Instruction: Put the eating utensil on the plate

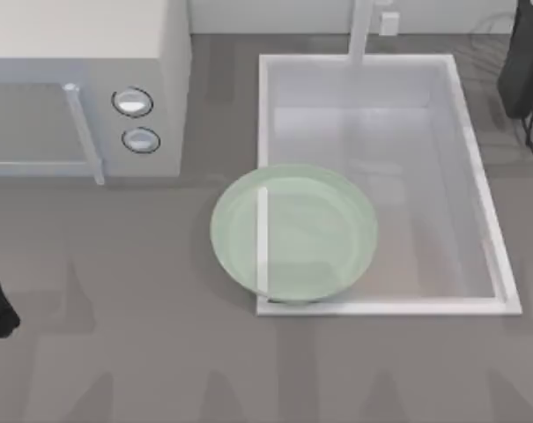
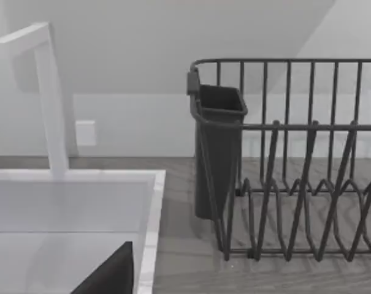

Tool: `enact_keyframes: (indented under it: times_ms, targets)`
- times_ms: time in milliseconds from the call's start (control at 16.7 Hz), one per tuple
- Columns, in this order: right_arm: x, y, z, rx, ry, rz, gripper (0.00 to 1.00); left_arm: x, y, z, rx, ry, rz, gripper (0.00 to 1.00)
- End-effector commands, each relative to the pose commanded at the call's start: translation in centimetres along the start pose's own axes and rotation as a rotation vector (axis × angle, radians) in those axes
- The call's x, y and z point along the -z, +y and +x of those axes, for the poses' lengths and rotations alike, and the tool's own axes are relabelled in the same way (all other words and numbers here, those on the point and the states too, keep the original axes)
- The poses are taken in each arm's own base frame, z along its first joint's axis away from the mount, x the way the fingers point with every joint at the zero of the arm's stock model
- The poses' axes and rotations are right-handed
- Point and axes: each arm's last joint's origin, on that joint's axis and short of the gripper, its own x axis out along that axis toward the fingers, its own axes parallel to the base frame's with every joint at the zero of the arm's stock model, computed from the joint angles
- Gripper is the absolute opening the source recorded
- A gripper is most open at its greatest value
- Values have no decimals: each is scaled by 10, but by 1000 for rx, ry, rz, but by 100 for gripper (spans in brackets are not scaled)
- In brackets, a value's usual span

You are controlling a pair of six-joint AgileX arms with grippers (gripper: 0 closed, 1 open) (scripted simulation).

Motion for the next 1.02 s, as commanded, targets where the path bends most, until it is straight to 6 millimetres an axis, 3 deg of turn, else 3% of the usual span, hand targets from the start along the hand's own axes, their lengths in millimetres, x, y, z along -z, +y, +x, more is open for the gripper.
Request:
enact_keyframes:
  times_ms: [300,540,780,1020]
  targets:
    - [-9,-1,1,11,63,-48,100,0,0,0,0,0,0,100]
    - [-32,-6,11,22,291,-189,100,0,0,0,0,0,0,100]
    - [-55,-14,41,-27,639,-357,100,0,0,0,0,0,0,100]
    - [-63,-29,87,-167,1009,-486,100,0,0,0,0,0,0,100]
